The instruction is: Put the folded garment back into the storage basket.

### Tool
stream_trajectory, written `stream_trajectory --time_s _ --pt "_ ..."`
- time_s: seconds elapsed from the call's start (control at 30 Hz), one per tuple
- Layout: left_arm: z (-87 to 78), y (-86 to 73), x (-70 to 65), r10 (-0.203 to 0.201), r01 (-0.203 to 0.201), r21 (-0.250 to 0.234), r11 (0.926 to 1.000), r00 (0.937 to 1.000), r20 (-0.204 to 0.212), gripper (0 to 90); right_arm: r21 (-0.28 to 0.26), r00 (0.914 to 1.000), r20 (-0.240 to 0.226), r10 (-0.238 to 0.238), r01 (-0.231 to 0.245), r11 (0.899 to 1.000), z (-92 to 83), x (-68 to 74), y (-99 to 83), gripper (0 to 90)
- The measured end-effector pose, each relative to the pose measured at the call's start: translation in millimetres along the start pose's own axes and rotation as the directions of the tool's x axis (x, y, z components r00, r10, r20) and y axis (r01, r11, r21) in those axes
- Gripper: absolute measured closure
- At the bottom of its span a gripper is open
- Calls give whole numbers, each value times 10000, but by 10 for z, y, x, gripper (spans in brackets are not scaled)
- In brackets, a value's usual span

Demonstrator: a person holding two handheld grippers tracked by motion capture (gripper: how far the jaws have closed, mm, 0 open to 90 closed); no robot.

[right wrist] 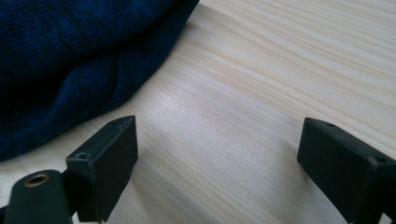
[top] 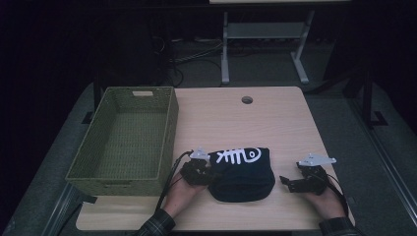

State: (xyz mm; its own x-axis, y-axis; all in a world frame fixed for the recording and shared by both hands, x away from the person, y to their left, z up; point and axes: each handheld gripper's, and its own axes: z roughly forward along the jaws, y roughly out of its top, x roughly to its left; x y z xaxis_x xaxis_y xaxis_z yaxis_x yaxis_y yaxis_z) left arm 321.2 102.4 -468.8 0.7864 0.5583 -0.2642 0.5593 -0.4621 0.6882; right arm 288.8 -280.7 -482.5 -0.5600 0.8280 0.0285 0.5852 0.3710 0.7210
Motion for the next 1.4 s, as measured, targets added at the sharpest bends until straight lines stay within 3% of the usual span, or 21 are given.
stream_trajectory --time_s 0.3,0.9,1.2,1.4 --pt "-25 80 -44 493 -490 249 9985 9987 -125 727 -1 10000 -6 4 -4 10000 0 1 0 120" --pt "-255 364 -185 1095 -1095 38 9940 9940 -45 730 -1 10000 -7 2 -2 10000 0 0 0 120" --pt "-424 545 -173 1513 -1508 -304 9881 9884 141 731 -1 10000 -5 3 -3 10000 0 1 0 120" --pt "-512 634 -189 1922 -1911 -374 9809 9809 294 732 4 10000 -18 8 -8 10000 -1 1 1 119"
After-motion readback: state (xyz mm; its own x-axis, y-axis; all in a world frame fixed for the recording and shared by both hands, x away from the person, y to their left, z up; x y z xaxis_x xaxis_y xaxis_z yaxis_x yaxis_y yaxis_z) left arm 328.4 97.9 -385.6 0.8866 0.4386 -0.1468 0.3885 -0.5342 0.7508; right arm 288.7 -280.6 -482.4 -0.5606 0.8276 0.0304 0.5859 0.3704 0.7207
